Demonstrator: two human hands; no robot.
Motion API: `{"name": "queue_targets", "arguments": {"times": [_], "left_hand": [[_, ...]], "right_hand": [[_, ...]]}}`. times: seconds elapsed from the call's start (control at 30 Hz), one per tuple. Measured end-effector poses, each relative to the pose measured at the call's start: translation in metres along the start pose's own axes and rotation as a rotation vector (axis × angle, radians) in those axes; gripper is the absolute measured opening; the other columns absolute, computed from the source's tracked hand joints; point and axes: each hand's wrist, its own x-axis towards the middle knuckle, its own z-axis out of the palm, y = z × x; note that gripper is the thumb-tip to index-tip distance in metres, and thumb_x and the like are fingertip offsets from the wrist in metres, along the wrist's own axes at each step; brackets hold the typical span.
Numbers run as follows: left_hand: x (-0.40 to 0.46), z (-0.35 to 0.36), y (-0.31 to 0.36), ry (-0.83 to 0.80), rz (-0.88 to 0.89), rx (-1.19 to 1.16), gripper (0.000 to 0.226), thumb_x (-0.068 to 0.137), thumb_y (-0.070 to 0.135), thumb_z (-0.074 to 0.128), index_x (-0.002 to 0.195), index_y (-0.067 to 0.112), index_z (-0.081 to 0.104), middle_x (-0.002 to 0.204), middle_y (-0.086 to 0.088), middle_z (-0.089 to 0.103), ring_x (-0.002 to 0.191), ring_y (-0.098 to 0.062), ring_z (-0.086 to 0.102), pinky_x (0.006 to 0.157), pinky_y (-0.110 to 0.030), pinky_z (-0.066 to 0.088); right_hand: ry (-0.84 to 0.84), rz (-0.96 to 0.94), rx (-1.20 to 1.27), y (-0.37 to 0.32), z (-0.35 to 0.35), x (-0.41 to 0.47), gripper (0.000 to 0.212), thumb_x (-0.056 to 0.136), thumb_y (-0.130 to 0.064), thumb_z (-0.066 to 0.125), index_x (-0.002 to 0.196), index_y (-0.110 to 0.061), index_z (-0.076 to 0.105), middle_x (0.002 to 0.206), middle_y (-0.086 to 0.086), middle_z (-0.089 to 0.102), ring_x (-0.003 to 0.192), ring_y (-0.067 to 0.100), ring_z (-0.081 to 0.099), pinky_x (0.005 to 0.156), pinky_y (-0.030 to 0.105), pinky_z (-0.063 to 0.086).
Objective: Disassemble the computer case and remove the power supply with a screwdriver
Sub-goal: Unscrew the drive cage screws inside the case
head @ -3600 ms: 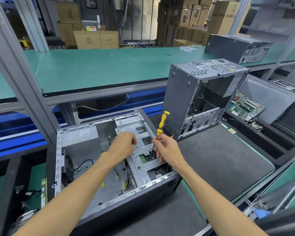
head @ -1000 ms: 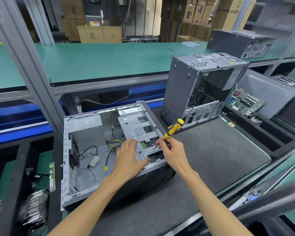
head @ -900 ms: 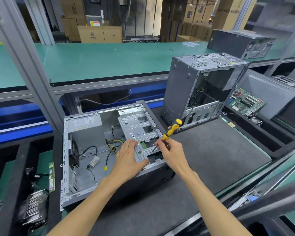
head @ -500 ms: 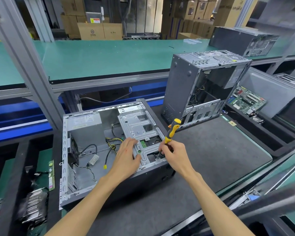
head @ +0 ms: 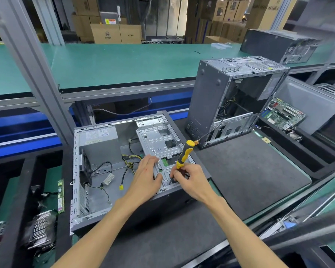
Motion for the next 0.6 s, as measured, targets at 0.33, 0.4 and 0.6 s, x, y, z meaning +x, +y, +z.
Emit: {"name": "queue_targets", "arguments": {"times": [0.33,0.4,0.6], "left_hand": [[-0.001,-0.016,0.019,0.132,0.037,0.019,0.027,0.099,0.021,0.051,0.126,0.025,0.057,0.129,0.011,0.053,0.12,-0.01,0.048,0.104,-0.03,0.033],[0.003,-0.038,0.038,0.14,0.066,-0.141,0.022,0.102,0.029,0.047,0.122,0.03,0.058,0.119,0.018,0.058,0.106,0.0,0.054,0.094,-0.028,0.046],[0.014,-0.11,0.097,-0.153,0.44,0.138,0.03,0.101,0.043,0.044,0.128,0.035,0.055,0.1,0.019,0.058,0.085,0.003,0.056,0.07,-0.014,0.044]], "right_hand": [[-0.078,-0.068,-0.172,-0.005,-0.002,-0.002,0.019,0.091,-0.035,0.055,0.081,-0.025,0.067,0.077,-0.006,0.068,0.07,0.013,0.059,0.066,0.031,0.051],[-0.085,-0.057,-0.205,-0.006,-0.002,-0.003,0.024,0.091,-0.038,0.052,0.081,-0.023,0.068,0.077,-0.006,0.068,0.072,0.013,0.059,0.068,0.035,0.051],[-0.128,-0.074,-0.241,-0.012,-0.004,-0.004,0.028,0.091,-0.038,0.05,0.079,-0.017,0.065,0.073,-0.002,0.064,0.066,0.015,0.057,0.066,0.042,0.05]]}}
